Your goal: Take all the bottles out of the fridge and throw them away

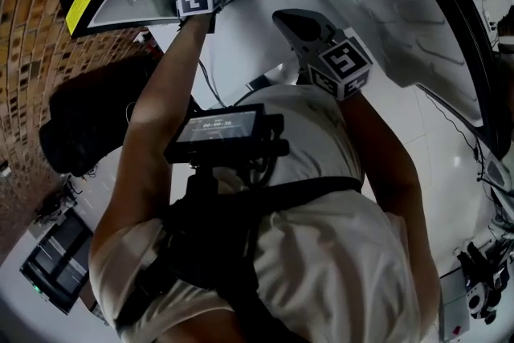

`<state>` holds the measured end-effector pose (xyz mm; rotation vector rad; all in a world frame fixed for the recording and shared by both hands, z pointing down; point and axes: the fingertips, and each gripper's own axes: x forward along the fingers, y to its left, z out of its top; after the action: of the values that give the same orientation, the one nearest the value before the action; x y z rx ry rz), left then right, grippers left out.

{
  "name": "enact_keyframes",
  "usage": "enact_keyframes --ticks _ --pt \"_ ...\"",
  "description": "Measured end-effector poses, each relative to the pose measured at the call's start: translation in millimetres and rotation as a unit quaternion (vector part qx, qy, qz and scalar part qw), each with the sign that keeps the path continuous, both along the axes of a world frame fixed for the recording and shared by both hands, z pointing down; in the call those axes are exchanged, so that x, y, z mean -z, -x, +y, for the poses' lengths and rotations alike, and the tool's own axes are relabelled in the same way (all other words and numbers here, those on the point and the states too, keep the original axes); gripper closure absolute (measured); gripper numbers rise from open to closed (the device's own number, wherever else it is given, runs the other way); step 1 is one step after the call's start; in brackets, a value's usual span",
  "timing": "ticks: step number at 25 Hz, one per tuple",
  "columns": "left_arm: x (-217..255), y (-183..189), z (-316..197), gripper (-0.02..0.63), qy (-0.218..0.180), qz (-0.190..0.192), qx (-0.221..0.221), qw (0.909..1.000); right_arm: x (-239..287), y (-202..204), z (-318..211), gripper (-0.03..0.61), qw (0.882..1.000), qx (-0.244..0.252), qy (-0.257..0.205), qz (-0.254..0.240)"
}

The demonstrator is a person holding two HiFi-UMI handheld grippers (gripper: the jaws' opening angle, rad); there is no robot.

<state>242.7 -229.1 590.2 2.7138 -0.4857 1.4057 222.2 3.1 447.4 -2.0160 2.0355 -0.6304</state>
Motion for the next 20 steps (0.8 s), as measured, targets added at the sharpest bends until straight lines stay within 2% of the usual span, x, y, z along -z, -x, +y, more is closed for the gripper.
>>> enact_keyframes --ticks 6,10,16,20 --pt "-32.2 5.2 -38.4 0.242 0.036 -0.038 0.073 0.996 -5.7 -14.5 7.2 0.572 1.0 -0.026 0.008 -0.003" --pt "-48.1 11.1 -37.7 0.243 0.069 -0.06 0.09 0.9917 -1.3 -19.6 7.1 0.572 1.0 -0.03 0.007 0.0" --pt "-35.2 8.9 -27.5 0.27 0.065 -0.046 0.062 0.9949 1.9 -17.9 2.8 0.572 1.0 -0.021 0.003 0.004" --pt "-0.9 -4.5 8.5 0.273 0.064 0.015 0.01 0.9978 1.9 -20.6 -0.6 0.572 1.0 -0.012 -0.002 0.005"
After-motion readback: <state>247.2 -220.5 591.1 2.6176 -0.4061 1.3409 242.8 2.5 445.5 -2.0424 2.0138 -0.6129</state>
